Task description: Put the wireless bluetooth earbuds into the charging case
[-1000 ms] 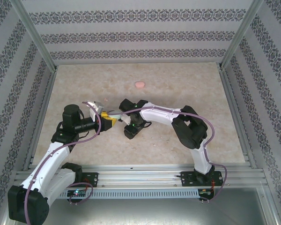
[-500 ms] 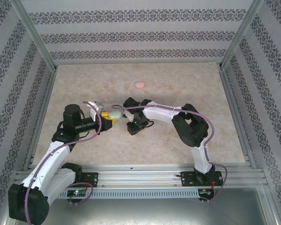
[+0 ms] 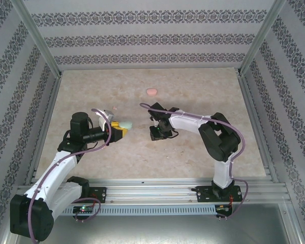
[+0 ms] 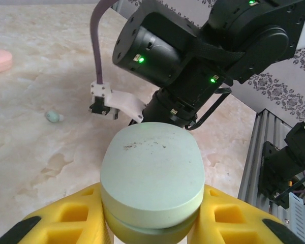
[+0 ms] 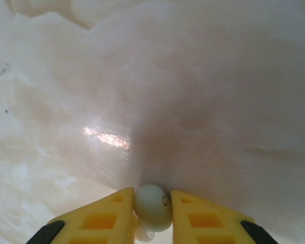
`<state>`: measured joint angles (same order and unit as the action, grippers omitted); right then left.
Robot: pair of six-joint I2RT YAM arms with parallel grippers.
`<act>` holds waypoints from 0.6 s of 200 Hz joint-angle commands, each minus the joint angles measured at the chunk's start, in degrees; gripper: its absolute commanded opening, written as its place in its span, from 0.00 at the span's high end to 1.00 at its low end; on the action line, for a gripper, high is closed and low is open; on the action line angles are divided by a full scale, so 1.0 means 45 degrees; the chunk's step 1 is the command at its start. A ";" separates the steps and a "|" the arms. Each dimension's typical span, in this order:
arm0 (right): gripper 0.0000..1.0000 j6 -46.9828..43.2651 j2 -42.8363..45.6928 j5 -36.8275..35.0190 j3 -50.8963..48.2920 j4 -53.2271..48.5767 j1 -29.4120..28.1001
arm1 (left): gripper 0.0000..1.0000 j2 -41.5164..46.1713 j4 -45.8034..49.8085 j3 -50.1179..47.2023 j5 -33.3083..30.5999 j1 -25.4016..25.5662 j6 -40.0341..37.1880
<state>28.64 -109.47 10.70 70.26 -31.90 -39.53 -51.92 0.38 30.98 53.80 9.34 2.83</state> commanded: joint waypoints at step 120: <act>0.79 0.0469 0.4558 0.0297 0.1412 0.0303 -0.2856 | 0.86 -0.2461 -0.2070 0.1292 0.1401 -0.0005 -0.0393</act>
<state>31.35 -89.38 11.86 73.56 -28.91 -52.25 -62.04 -5.21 34.70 57.65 9.37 3.01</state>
